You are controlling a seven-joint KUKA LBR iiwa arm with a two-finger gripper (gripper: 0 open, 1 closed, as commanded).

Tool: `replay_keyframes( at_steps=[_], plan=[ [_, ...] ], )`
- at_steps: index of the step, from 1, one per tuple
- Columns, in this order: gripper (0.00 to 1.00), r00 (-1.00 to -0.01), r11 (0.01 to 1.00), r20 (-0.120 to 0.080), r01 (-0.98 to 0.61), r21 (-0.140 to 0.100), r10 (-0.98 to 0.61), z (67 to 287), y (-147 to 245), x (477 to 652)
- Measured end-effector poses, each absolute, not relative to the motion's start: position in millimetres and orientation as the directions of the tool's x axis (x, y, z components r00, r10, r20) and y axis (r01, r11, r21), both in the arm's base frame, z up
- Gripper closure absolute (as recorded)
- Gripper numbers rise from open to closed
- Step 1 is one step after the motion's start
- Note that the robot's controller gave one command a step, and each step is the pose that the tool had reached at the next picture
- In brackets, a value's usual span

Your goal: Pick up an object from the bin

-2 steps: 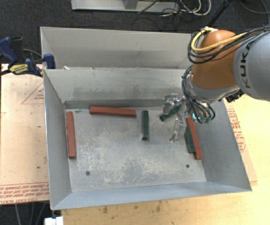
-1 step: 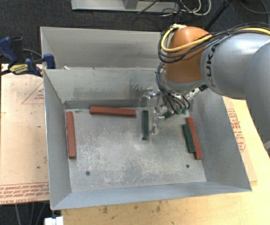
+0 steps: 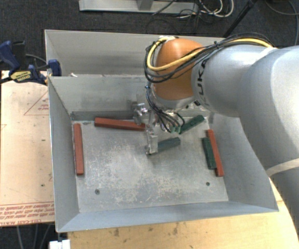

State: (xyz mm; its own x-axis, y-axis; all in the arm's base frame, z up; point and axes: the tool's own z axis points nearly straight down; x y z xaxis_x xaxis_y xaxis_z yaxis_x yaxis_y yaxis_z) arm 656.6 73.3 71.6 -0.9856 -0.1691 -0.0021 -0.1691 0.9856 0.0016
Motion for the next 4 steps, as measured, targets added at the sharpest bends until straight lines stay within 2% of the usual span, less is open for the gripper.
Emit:
replay_keyframes(
  at_steps=[1,2,3,4],
  plan=[
    [0.00,-0.992,0.992,-0.008,-0.126,0.003,-0.126,73.2,48.4,656.9],
    [1.00,-0.992,0.992,-0.014,-0.128,0.002,-0.128,77.7,48.9,659.3],
    [0.00,-0.992,0.992,-0.009,-0.128,0.002,-0.128,73.0,48.3,657.0],
    [1.00,-0.992,0.992,-0.009,-0.128,0.001,-0.128,73.5,47.9,657.2]
  ],
)
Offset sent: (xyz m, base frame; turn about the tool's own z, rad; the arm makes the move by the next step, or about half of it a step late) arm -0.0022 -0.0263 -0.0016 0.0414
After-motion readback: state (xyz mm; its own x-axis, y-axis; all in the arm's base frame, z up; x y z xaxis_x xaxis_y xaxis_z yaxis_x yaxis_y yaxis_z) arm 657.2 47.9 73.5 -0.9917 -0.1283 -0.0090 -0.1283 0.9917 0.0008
